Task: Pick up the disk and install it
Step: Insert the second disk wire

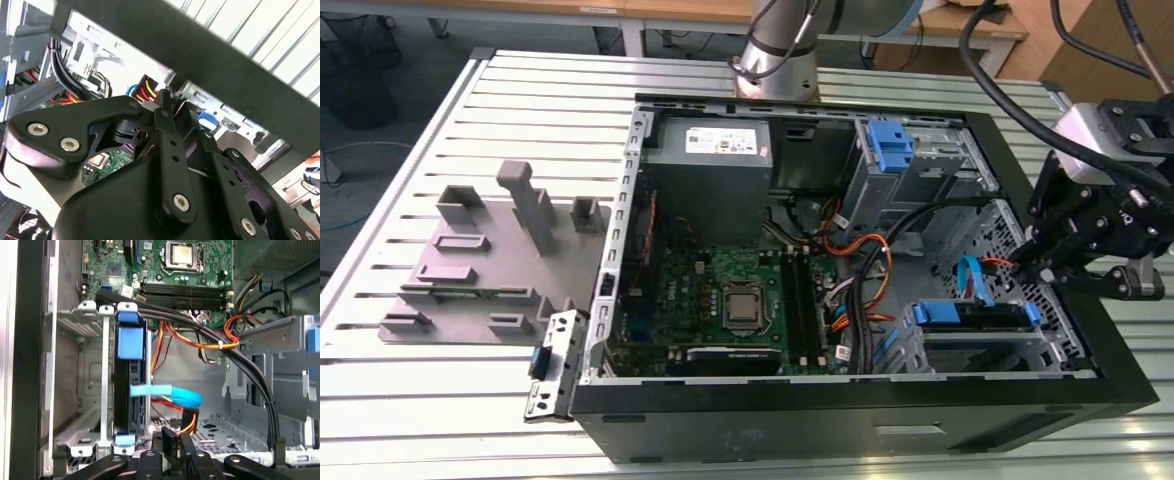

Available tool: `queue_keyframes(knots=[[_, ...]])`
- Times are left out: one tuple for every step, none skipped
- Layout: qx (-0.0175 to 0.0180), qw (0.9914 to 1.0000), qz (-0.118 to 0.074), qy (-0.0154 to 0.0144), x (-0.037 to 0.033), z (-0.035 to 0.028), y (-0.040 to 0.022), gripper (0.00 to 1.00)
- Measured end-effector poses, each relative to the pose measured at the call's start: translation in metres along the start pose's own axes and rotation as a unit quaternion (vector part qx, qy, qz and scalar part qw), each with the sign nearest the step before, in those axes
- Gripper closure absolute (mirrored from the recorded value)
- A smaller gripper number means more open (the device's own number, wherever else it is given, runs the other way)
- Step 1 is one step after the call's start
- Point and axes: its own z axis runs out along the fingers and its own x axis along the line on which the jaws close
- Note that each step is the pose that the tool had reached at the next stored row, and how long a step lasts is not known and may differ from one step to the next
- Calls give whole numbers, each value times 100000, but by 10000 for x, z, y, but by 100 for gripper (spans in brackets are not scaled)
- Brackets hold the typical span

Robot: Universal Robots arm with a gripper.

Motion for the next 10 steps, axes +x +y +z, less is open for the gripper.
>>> queue_keyframes(knots=[[66, 100000, -8, 0, 0, 1, 26, 72], [115, 100000, -11, -2, 1, 3, 48, 72], [164, 100000, -12, -2, 1, 4, 73, 72], [225, 100000, -21, -1, 1, 6, 102, 72], [268, 100000, -26, 4, 2, 7, 125, 72], [284, 100000, -27, 4, 2, 8, 133, 72], [287, 100000, -28, 9, 2, 8, 134, 72], [286, 100000, -31, 15, 2, 8, 133, 72], [286, 100000, -33, 19, 2, 8, 134, 72], [288, 100000, -34, 17, 2, 8, 134, 72]])
